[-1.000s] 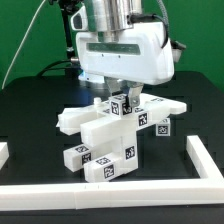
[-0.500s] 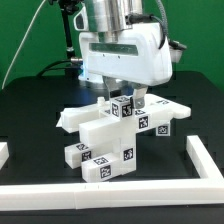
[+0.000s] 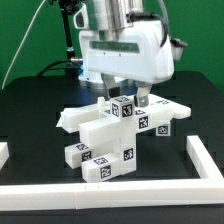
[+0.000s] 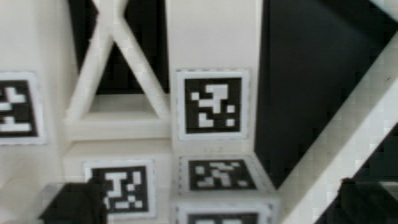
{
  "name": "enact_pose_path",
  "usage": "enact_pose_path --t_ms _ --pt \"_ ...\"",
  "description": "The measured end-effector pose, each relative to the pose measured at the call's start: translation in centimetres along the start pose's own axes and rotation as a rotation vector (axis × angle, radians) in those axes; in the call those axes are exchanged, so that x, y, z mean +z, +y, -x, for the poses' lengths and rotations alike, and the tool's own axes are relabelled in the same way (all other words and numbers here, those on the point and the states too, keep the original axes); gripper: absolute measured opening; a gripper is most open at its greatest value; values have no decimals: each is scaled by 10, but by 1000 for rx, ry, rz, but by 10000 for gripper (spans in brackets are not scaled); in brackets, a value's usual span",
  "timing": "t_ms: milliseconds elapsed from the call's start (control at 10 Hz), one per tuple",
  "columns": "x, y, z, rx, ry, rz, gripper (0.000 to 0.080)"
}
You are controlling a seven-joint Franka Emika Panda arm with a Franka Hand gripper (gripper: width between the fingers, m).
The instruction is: Assemble chair
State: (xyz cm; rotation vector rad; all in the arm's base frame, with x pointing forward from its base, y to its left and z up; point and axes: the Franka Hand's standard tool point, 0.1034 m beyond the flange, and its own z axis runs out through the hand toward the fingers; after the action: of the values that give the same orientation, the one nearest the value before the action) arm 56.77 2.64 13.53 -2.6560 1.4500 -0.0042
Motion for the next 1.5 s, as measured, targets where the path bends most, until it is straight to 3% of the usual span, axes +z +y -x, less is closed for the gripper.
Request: enact_pose_path --t_ms 200,800,1000,1200,1500 --pt "-24 -5 7 -18 -20 -15 648" --pt "-19 -4 8 -21 -20 -9 648" --pt "-29 3 42 -40 -36 -9 648" --pt "-33 8 74 5 -39 10 648" --pt "-31 8 74 -11 -42 9 648"
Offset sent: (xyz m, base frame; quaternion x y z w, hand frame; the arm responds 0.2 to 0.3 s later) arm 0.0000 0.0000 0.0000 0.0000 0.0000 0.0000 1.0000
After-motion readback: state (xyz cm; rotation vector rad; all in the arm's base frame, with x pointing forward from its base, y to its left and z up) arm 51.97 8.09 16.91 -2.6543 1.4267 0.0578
